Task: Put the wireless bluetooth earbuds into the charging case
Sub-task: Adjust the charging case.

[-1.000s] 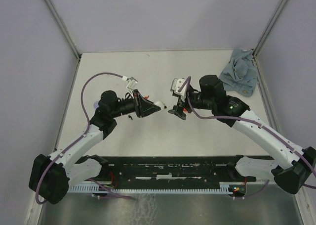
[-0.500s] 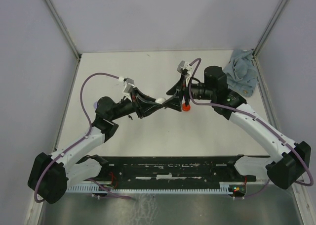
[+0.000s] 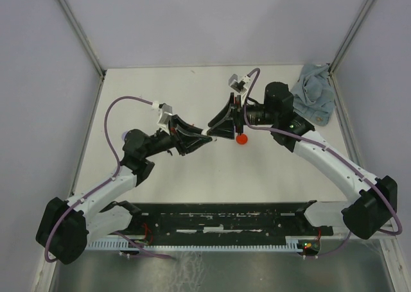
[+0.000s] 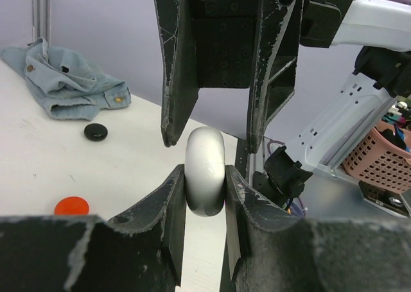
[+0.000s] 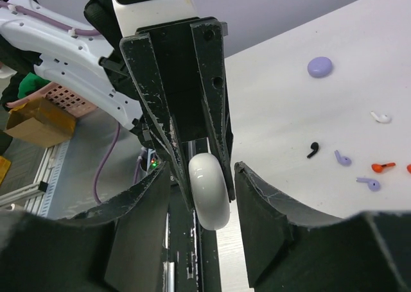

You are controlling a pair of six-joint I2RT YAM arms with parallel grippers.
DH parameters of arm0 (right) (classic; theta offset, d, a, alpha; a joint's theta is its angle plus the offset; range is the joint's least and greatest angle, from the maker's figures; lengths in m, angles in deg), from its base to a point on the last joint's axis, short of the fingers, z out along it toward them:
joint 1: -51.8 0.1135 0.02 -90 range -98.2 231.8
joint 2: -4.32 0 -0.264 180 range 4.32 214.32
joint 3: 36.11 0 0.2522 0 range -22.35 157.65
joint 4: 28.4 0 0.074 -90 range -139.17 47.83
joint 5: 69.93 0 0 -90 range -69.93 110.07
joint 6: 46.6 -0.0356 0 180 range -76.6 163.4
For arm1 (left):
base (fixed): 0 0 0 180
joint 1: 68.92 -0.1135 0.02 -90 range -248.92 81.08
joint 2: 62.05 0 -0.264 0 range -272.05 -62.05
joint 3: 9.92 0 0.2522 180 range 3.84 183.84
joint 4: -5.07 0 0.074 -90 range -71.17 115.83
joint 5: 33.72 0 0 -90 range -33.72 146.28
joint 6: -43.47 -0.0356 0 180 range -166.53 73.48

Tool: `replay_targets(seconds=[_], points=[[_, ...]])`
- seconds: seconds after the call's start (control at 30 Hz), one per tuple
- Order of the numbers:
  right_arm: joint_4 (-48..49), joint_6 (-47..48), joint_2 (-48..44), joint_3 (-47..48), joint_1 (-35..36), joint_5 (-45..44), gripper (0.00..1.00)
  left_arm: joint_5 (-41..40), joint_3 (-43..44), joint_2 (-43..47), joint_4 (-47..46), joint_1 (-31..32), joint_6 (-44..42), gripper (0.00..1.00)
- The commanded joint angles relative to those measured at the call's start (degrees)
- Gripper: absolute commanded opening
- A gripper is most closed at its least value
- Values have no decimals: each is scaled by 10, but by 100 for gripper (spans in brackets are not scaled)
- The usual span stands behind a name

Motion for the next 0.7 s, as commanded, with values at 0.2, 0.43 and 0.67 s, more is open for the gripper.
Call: replay_targets(seconds=[0.2,0.43,0.67], points=[[42,-9,-9,-5,-6,51,48,-8,-5,0,-67,2,20,8],[38,-4,-13,-8,-7,62,39,-9,-7,-8,-88,3,38,11],[36,2,-15,-5,-9,71,16,-9,-8,-9,-83,3,45,24]])
